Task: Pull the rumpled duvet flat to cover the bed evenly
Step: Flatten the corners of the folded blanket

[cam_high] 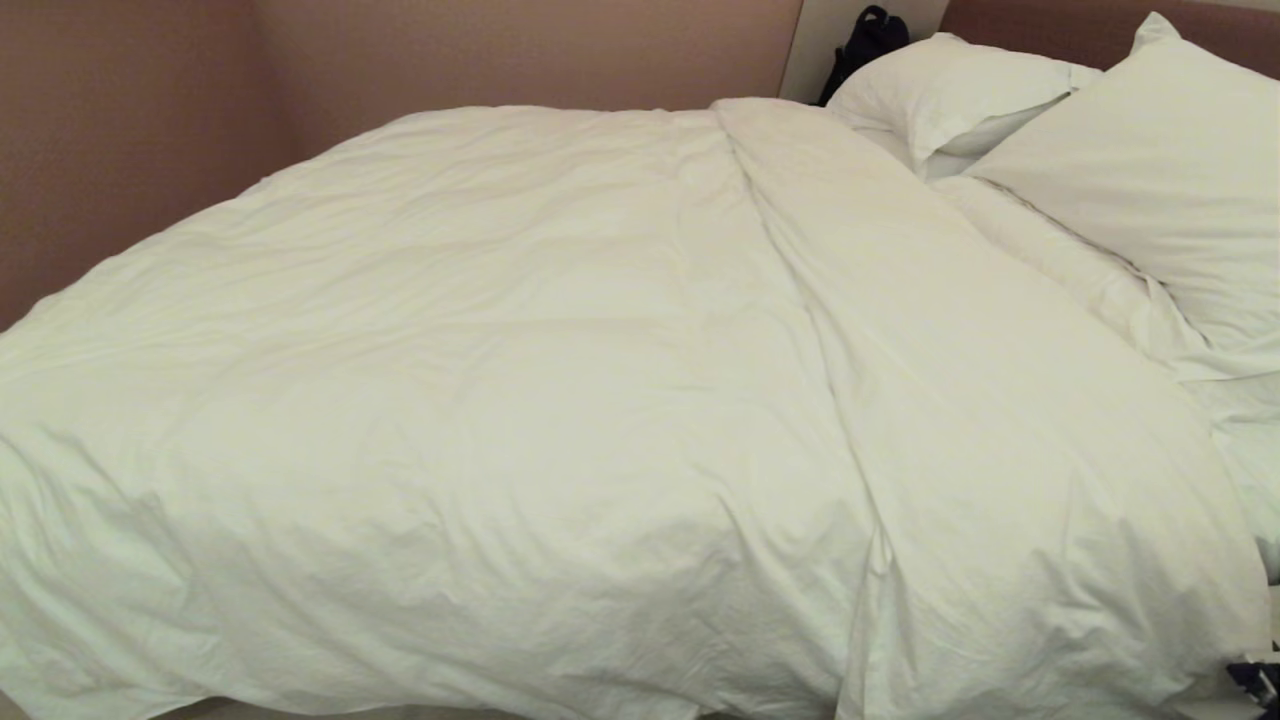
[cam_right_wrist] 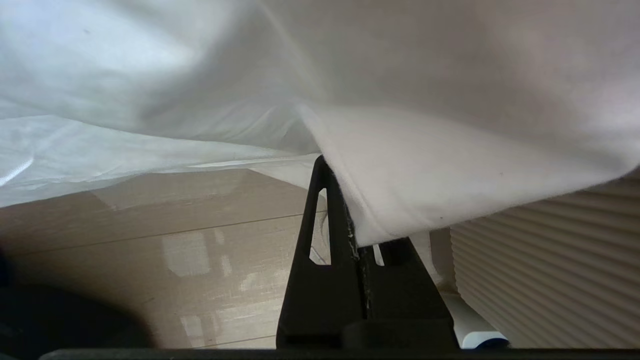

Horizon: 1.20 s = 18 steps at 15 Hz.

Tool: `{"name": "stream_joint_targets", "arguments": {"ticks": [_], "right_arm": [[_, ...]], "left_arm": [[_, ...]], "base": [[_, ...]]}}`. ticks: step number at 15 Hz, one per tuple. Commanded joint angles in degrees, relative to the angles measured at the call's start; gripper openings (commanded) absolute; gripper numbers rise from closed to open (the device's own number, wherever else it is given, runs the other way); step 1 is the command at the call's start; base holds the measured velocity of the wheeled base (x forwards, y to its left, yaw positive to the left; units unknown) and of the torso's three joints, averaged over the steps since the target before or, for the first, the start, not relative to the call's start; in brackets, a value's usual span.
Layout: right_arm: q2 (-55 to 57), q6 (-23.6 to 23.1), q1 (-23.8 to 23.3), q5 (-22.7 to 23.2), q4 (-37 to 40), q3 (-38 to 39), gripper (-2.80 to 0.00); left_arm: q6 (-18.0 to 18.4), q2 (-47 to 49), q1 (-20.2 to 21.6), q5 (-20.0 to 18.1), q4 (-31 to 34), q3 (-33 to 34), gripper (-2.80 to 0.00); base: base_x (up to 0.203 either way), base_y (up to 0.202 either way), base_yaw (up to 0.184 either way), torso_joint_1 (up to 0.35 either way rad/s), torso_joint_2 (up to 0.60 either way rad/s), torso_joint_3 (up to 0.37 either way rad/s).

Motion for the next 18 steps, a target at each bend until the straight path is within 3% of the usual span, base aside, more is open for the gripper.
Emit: {"name": "stream_joint_targets", "arguments": {"ticks": [1, 4, 8, 18], "right_arm": [[-1.61, -0.30, 0.01, -0.02, -0.50, 0.72, -2.80], [-2.05, -0.66, -0.08, -1.18, -0.41, 1.88, -2.80], [-1.66, -0.97, -0.22, -6.90, -0.41, 3.46, -2.80], [-1.48, -2.29, -1.48, -12.95, -0.50, 5.59, -2.80]], "left_arm": [[-0.02, -0.02, 0.02, 0.02, -0.02, 0.00, -2.80], [-0.02, -0.02, 0.02, 0.02, -0.02, 0.00, -2.80], [-0.02, -0.02, 0.02, 0.02, 0.05, 0.00, -2.80], [-0.02, -0.02, 0.02, 0.02, -0.02, 0.00, -2.80]], "base": [[0.000, 0.000, 0.000, 0.000, 0.00, 0.000], [0.000, 0.000, 0.000, 0.000, 0.00, 0.000], [0.000, 0.000, 0.000, 0.000, 0.00, 0.000], [0.000, 0.000, 0.000, 0.000, 0.00, 0.000]]}}
